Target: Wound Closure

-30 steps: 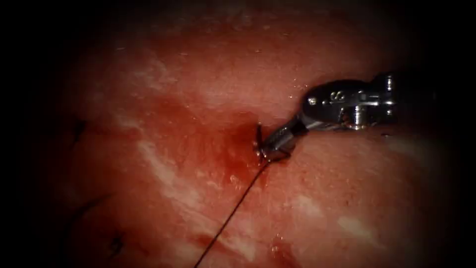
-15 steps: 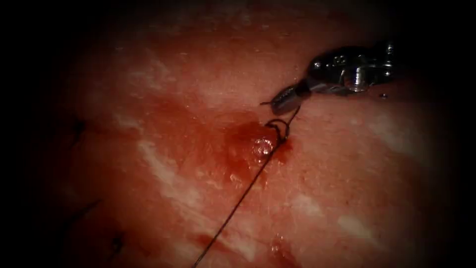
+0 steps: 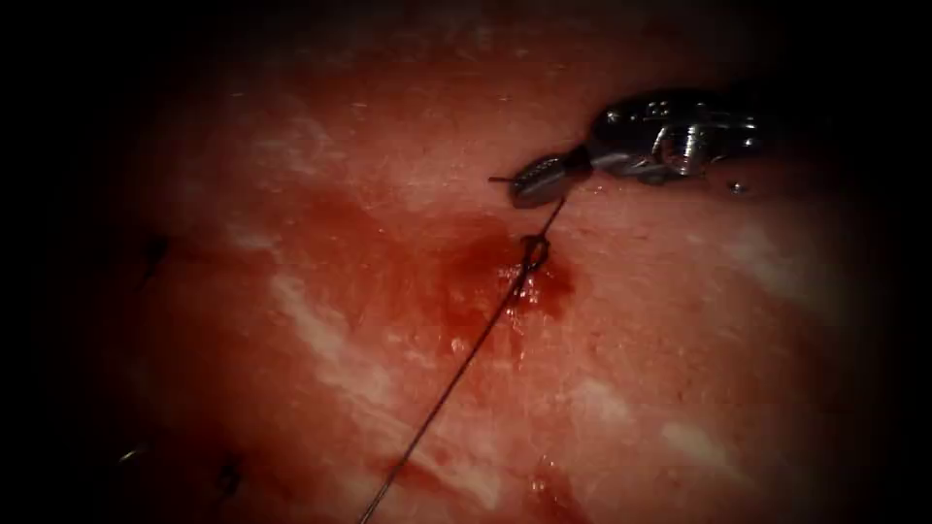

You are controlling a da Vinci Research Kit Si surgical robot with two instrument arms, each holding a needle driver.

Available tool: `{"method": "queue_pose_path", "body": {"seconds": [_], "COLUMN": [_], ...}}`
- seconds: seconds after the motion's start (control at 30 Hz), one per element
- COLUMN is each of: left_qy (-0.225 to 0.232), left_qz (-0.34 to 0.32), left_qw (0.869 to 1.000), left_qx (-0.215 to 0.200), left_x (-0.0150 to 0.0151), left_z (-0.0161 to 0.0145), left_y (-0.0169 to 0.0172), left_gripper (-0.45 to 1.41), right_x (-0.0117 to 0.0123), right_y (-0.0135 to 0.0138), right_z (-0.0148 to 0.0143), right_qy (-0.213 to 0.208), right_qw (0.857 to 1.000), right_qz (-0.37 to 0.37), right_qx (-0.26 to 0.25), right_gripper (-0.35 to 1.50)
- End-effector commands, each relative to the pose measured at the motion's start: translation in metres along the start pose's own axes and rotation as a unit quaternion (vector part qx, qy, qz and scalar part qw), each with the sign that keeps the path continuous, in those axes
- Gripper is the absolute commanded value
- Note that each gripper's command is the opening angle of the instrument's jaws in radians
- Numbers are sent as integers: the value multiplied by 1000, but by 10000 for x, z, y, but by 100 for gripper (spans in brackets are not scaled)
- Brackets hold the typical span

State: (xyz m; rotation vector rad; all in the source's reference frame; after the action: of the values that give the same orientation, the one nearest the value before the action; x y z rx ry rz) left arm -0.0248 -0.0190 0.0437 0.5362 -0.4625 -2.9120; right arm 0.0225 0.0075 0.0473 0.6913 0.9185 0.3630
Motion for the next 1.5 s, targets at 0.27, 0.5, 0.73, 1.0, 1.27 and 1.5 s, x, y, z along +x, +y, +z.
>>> {"method": "queue_pose_path", "body": {"seconds": [0.27, 0.5, 0.73, 1.0, 1.27, 1.5], "left_qy": [17, 28, 39, 44, 41, 40], "left_qz": [62, 83, 92, 101, 104, 103], "left_qw": [998, 996, 995, 994, 993, 993], "left_qx": [-21, -33, -32, -28, -33, -35], "left_x": [19, 15, 3, -5, -11, -14], "left_z": [39, 35, 25, 24, 26, 31], "left_y": [79, 120, 132, 153, 169, 174], "left_gripper": [-45, -45, -45, -45, -45, -45], "right_x": [-18, -14, -10, -12, -20, -24], "right_y": [19, 27, 31, 45, 65, 67], "right_z": [5, -1, -5, -11, -25, -25], "right_qy": [10, 29, 35, 39, 42, 43], "right_qw": [999, 999, 998, 996, 993, 992], "right_qz": [9, 7, -2, -18, -18, -19], "right_qx": [-33, -41, -53, -81, -109, -115], "right_gripper": [-35, -35, -35, -35, -35, -35]}}
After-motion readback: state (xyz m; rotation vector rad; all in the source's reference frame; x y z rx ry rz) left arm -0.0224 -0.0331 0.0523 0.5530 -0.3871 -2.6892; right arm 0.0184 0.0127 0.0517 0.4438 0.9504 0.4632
